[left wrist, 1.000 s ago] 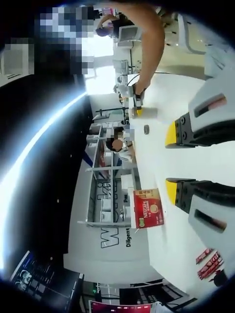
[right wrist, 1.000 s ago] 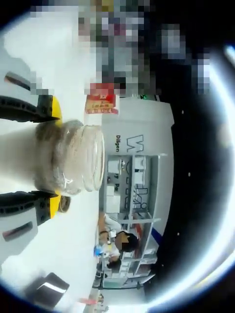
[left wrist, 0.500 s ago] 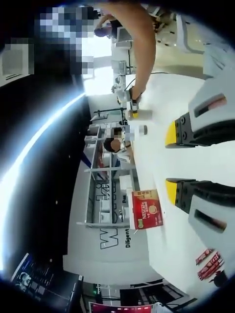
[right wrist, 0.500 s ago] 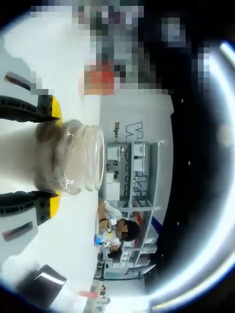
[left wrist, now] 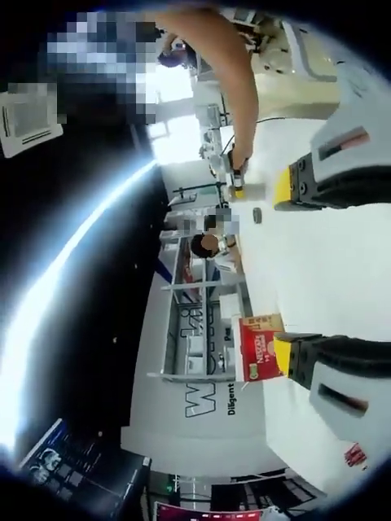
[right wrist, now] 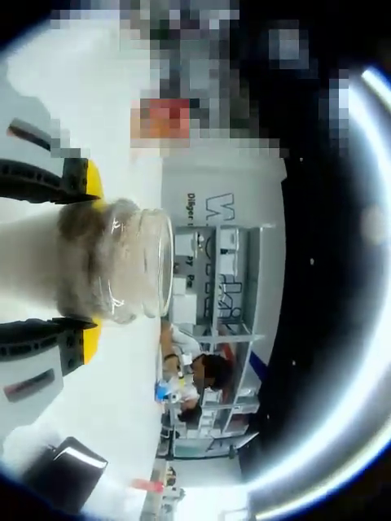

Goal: Tear open the coffee pouch, take out the coffee, and pour the coffee from the pouch into the cup

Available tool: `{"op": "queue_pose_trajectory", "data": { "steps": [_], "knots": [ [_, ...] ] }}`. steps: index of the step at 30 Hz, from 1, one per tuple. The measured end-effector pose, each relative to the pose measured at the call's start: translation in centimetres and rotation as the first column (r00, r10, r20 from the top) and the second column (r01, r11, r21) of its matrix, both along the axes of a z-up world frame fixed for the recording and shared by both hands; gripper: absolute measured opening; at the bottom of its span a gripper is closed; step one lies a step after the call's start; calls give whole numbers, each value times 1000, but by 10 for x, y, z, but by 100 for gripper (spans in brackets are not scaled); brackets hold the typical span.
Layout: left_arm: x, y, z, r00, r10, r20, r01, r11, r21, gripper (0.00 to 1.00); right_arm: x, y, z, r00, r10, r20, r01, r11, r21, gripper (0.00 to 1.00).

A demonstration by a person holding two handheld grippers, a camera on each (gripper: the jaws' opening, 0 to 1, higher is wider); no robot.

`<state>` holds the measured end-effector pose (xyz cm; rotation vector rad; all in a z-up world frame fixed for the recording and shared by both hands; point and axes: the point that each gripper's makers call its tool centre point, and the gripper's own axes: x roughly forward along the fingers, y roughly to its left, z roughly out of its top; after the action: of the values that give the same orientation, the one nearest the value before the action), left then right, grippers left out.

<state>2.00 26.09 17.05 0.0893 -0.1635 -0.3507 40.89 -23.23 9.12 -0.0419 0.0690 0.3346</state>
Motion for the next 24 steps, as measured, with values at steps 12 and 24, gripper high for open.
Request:
{"op": "queue_pose_trajectory", "data": {
  "steps": [12,24],
  "knots": [
    [-9,12,9,994,108,-11,-107,993,38,72,7,-10,0,1000,-2,17,2,1000,1,56],
    [-21,35,5,980,200,-17,-200,980,6,73,-4,-19,11,999,-16,48,16,1000,-6,70]
  ]
}}
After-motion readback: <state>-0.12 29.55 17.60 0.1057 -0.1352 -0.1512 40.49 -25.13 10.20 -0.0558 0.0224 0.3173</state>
